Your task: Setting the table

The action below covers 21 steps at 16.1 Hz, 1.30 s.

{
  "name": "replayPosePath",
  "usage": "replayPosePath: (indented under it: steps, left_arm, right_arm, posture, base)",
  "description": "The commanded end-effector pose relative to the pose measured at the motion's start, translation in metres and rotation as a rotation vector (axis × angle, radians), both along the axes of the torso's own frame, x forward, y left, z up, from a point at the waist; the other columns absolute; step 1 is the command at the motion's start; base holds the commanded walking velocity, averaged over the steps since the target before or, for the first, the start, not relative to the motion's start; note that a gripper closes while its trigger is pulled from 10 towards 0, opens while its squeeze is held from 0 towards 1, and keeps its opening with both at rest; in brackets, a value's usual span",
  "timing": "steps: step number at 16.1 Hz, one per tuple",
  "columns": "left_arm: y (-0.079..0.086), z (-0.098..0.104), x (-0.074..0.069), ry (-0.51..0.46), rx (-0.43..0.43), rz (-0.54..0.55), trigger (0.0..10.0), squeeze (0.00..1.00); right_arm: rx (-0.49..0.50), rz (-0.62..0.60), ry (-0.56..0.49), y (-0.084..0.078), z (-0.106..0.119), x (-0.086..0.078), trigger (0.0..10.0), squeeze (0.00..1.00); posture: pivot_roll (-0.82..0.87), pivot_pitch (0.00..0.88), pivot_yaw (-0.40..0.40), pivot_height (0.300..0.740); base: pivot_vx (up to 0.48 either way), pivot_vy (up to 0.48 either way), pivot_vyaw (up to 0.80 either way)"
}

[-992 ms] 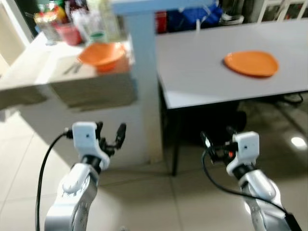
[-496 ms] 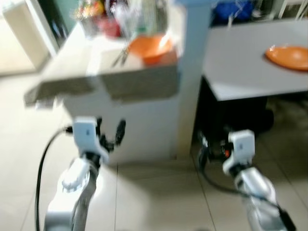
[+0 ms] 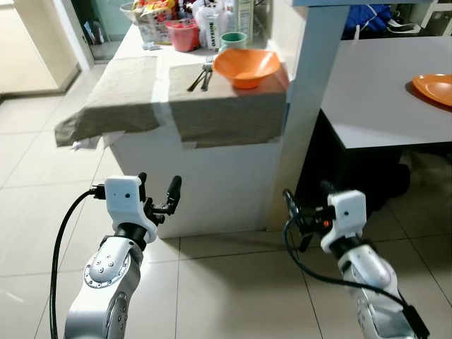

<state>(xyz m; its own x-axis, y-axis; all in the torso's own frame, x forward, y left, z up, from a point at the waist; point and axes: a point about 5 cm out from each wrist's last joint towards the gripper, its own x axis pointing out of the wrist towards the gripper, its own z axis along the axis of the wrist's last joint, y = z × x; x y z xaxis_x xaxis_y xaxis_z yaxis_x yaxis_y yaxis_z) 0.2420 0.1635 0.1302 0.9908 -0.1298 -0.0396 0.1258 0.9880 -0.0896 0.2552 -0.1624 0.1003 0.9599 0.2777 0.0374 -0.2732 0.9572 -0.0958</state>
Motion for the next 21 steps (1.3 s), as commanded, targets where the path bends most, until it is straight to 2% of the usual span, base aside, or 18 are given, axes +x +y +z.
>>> replayPosePath:
  steps: [1,3,8,10,21]
  left_arm:
    - [-0.001,0.008,0.002,-0.039,0.021,-0.007,10.0,0.0]
    - [-0.006,0.015,0.004,-0.068,0.026,-0.03,10.0,0.0]
    - [-0.01,0.014,0.005,-0.07,0.03,-0.058,10.0,0.0]
    - [-0.011,0.014,0.006,-0.073,0.033,-0.063,10.0,0.0]
    - [-0.013,0.015,0.008,-0.071,0.054,-0.097,10.0,0.0]
  right_arm:
    - [-0.005,-0.001,-0.081,0.002,0.016,0.004,10.0,0.0]
    - [-0.022,-0.012,-0.126,0.005,0.024,0.008,10.0,0.0]
    - [-0.017,-0.016,-0.107,0.006,0.019,0.008,10.0,0.0]
    - [-0.019,-0.02,-0.11,0.006,0.019,0.009,10.0,0.0]
    - [-0.043,-0.015,-0.123,0.012,0.015,0.011,10.0,0.0]
  posture:
    - [-0.16,0.0,0.081,0.736]
    - [-0.16,0.0,0.084,0.736]
    - [-0.17,0.0,0.085,0.74]
    - [-0.17,0.0,0.086,0.74]
    - [-0.16,0.0,0.093,0.74]
  base:
    - [0.405,0.259,0.0]
    - [0.407,0.255,0.0]
    - [0.414,0.242,-0.09]
    - [0.426,0.0,-0.48]
    - [0.454,0.0,0.0]
